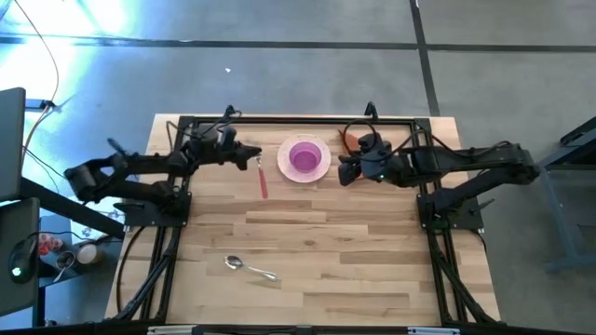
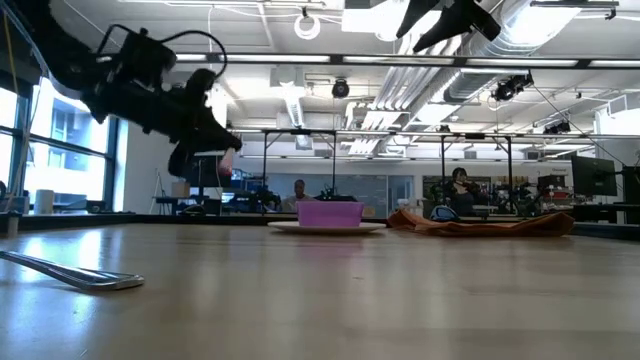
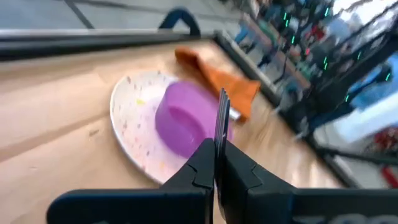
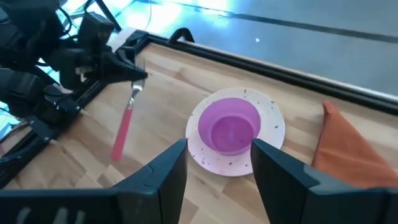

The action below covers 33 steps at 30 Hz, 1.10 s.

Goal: Set table place
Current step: Put the pink fork to the left of the white plate

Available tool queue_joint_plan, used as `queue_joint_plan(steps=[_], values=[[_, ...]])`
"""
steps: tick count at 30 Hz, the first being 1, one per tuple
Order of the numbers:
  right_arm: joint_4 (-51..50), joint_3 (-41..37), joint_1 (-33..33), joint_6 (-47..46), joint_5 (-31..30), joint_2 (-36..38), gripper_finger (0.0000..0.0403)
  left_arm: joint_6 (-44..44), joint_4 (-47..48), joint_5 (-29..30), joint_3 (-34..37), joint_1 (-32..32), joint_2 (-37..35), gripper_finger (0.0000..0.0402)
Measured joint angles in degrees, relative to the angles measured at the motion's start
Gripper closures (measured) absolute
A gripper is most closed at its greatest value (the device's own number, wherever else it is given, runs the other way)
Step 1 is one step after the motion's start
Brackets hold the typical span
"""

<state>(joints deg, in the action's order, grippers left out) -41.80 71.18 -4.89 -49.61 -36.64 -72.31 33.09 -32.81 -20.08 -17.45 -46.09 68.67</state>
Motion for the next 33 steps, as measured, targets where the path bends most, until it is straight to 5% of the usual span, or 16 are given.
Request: queue_joint_plan(steps=[11, 18, 33], values=[[0.00, 0.00, -0.87, -4.13, 1.92, -1.65, 0.0238, -9.48, 2.01, -2.42, -11.75, -0.11, 20.42, 0.0401], [-0.02, 0.00, -1.90, -4.65, 2.48, -1.65, 0.0238, -10.18, 1.12, -2.49, -12.37, -1.34, 28.86, 0.0402], [-0.09, 0.00, -1.90, -5.81, 2.62, -1.62, 0.0238, -9.55, -1.73, -2.28, -12.29, -4.04, 30.62, 0.0401]])
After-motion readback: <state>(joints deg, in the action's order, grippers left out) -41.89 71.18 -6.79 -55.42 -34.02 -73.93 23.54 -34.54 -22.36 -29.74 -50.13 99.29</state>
